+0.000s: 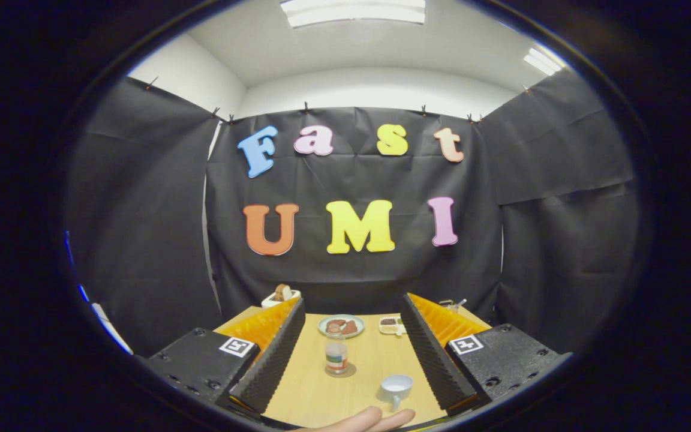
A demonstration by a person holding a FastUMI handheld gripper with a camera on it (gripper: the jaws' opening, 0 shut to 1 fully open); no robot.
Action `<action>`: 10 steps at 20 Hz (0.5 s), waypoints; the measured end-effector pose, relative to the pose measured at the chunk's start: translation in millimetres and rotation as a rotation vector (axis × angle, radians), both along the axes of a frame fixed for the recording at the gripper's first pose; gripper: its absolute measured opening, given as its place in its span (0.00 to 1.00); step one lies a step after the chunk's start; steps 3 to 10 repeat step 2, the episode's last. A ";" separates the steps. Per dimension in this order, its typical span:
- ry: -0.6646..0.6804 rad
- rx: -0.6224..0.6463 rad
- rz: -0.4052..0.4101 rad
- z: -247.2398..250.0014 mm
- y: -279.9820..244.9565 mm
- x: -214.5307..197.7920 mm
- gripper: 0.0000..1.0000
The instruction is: Take the bottle from table, then pour the juice into the cup, finally place the bottle on the coaster
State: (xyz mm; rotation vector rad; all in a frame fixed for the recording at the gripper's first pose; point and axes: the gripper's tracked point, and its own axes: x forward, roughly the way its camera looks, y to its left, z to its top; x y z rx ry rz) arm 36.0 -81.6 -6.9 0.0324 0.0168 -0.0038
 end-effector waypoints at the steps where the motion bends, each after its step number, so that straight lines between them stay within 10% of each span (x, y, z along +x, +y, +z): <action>1: -0.005 0.002 -0.001 1.3 -0.4 -4.4 1.00; 10: -0.008 0.007 0.001 2.4 0.7 -7.8 1.00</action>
